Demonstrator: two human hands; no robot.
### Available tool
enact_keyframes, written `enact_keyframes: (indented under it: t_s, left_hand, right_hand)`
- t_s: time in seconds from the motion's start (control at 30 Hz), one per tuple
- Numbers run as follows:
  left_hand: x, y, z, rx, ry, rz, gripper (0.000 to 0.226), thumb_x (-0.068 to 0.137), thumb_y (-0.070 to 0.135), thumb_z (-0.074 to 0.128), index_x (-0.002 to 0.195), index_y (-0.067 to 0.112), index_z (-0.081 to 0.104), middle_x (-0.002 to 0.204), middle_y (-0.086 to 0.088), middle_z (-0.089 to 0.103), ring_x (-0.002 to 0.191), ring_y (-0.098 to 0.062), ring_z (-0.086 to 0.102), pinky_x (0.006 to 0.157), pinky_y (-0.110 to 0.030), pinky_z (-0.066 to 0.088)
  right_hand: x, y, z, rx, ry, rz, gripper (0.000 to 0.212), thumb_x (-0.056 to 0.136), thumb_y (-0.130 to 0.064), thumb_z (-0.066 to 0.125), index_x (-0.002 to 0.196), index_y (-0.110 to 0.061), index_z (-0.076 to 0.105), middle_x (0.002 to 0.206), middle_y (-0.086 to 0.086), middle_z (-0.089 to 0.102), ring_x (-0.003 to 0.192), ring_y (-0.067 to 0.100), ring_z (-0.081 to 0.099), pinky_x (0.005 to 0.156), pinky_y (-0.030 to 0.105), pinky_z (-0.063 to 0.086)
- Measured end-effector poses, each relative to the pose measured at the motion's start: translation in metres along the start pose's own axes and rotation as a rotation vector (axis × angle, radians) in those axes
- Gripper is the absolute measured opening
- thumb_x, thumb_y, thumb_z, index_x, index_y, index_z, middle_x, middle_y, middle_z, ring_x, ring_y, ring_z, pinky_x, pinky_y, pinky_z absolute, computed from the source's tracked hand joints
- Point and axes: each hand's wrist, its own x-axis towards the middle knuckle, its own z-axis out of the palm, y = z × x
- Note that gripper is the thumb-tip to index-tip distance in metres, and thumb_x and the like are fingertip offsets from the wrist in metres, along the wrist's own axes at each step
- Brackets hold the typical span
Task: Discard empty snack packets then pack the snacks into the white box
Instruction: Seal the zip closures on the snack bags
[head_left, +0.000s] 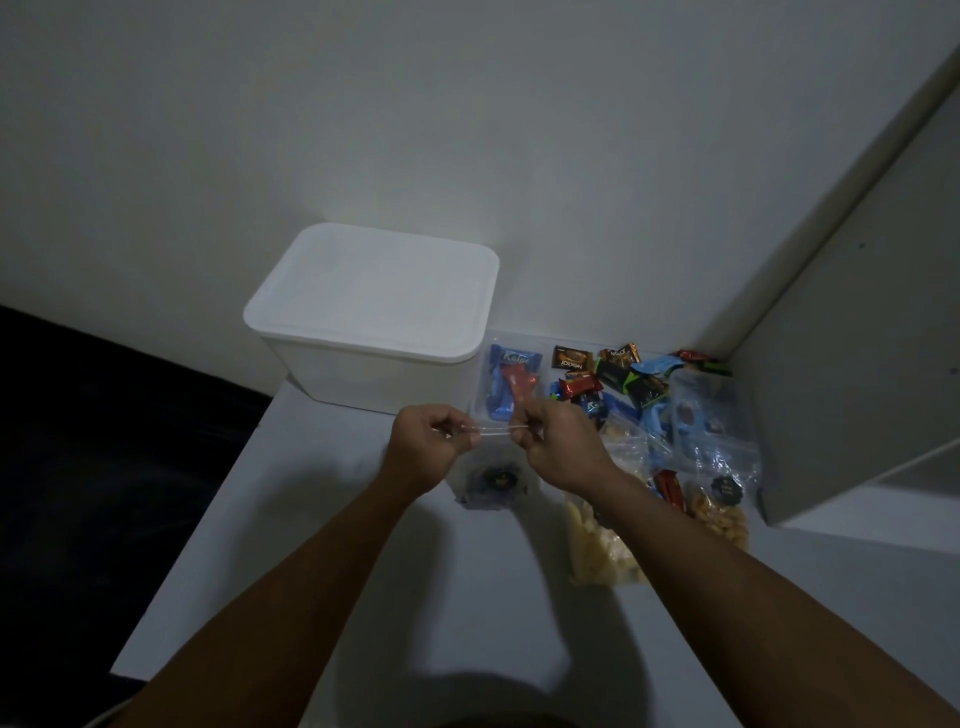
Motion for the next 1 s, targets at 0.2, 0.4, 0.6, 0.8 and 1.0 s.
enact_keyframes:
  t_s: [0.2,0.4,0.6,0.8,1.0]
  left_hand:
    - [-0.003,0.002,0.006,0.043,-0.01,-0.002,0.007,0.07,-0.006,0.077,0.074,-0.006,0.072,0.062,-0.003,0.063,0.047,0.009,0.055,0.057,-0.005,0.045]
    - [-0.001,0.006,0.005,0.018,-0.016,-0.013,0.006,0.07,-0.008,0.075,0.076,-0.006,0.072,0.059,0.005,0.062,0.047,0.008,0.056,0.056,-0.004,0.044]
    - [0.002,-0.001,-0.007,0.018,-0.031,-0.033,0.014,0.072,-0.008,0.074,0.07,0.005,0.069,0.061,-0.002,0.062,0.049,0.004,0.055,0.055,-0.007,0.044]
    - [0.001,0.002,-0.002,0.1,-0.133,0.043,0.01,0.067,-0.001,0.08,0.075,0.001,0.073,0.064,-0.001,0.064,0.054,0.005,0.058,0.06,-0.005,0.044]
    - [0.003,0.001,-0.003,0.21,-0.033,0.052,0.013,0.064,0.007,0.084,0.07,0.002,0.073,0.063,-0.002,0.065,0.054,-0.002,0.056,0.055,-0.005,0.042]
  right_hand:
    - [0.0,-0.007,0.006,-0.033,-0.013,-0.046,0.013,0.083,-0.007,0.064,0.08,-0.02,0.064,0.079,-0.007,0.062,0.078,0.014,0.06,0.078,0.038,0.051]
    - [0.001,-0.007,0.011,-0.027,0.044,-0.056,0.014,0.083,-0.005,0.063,0.078,-0.018,0.064,0.076,-0.006,0.063,0.074,0.011,0.059,0.076,0.036,0.052]
    - [0.001,0.009,0.001,0.022,-0.013,0.039,0.023,0.088,-0.003,0.059,0.078,-0.023,0.057,0.082,-0.004,0.061,0.079,0.008,0.057,0.072,0.024,0.044]
    - [-0.003,0.008,0.001,0.097,-0.026,0.055,0.024,0.085,-0.003,0.066,0.073,-0.023,0.065,0.084,-0.003,0.069,0.081,0.005,0.063,0.074,0.02,0.049]
    - [0.0,0.014,-0.006,0.147,-0.039,0.046,0.023,0.08,-0.008,0.074,0.069,-0.026,0.065,0.086,-0.002,0.072,0.082,0.006,0.067,0.08,0.03,0.058]
